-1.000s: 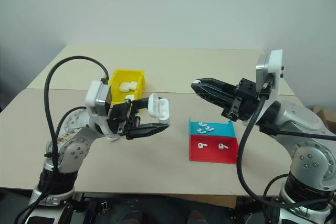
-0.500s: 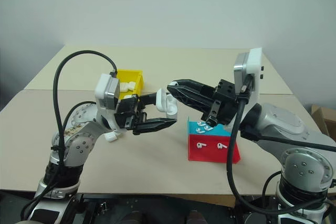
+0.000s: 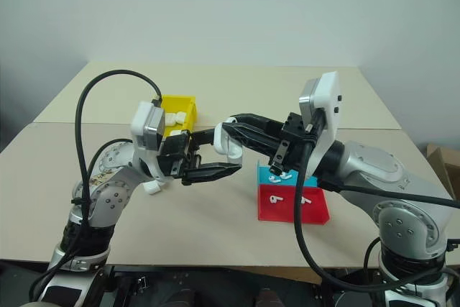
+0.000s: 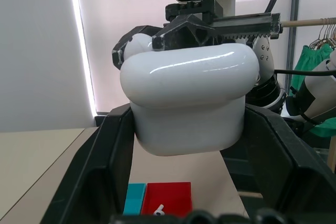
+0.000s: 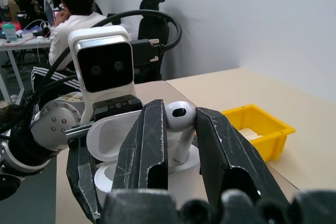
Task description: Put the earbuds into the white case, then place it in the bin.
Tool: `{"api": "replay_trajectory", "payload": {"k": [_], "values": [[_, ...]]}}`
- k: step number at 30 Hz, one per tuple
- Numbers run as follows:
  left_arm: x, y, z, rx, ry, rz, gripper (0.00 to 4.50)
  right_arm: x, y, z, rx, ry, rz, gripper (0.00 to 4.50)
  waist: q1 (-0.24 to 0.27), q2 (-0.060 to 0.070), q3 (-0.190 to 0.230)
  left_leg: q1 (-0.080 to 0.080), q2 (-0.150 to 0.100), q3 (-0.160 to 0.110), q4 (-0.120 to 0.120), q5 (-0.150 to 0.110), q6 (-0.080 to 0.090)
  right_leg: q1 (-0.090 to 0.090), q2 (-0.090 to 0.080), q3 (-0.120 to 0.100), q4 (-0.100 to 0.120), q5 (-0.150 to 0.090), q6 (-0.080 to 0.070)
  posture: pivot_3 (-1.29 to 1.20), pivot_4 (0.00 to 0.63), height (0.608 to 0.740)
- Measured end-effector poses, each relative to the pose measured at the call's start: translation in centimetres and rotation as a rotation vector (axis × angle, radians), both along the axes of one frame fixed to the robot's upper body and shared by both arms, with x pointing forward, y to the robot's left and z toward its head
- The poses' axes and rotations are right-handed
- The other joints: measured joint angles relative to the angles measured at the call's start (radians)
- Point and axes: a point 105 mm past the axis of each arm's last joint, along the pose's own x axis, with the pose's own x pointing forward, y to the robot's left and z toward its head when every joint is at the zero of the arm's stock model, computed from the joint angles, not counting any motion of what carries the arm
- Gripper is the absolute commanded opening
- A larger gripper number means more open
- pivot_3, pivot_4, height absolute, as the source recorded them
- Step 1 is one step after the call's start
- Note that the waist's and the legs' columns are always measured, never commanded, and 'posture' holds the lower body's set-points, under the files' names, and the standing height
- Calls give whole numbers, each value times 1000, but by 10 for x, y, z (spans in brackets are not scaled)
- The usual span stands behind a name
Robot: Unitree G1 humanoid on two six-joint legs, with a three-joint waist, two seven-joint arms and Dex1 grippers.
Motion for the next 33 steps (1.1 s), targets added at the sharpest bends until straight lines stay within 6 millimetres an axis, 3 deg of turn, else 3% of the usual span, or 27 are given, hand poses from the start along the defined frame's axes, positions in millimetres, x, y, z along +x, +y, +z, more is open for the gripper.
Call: {"api": "replay_trajectory", "payload": {"k": [1, 11, 13, 21, 29, 33], "values": [[0, 0, 0, -2, 0, 1, 2817, 0, 0, 0, -2, -2, 1, 626, 0, 0, 0, 0, 0, 0, 0, 0, 0, 0, 0, 0, 0, 0, 0, 0, 150, 740], [4, 1, -1, -3, -13, 21, 2817, 1, -4, -5, -41, -5, -9, 3980, 0, 0, 0, 0, 0, 0, 0, 0, 0, 0, 0, 0, 0, 0, 0, 0, 150, 740], [3, 1, -1, -3, -14, 16, 2817, 3, -6, -4, -39, -6, -18, 4482, 0, 0, 0, 0, 0, 0, 0, 0, 0, 0, 0, 0, -1, 0, 0, 0, 150, 740], [4, 1, -1, -1, -18, 18, 2817, 4, -8, -4, -50, -9, -15, 4482, 0, 0, 0, 0, 0, 0, 0, 0, 0, 0, 0, 0, -1, 0, 0, 0, 150, 740], [9, 20, -2, 21, -23, 86, 2817, 17, -42, -15, -209, 51, -122, 4482, 2, 0, 0, 0, 0, 0, -1, 0, 0, 0, 0, 0, -2, 0, 0, 0, 150, 740], [12, 26, -3, 27, -22, 116, 2817, 20, -47, -27, -310, 85, -128, 4482, 0, 0, 0, 0, 0, 0, -1, 0, 0, 0, 0, 0, -3, 0, 0, 0, 150, 740]]}}
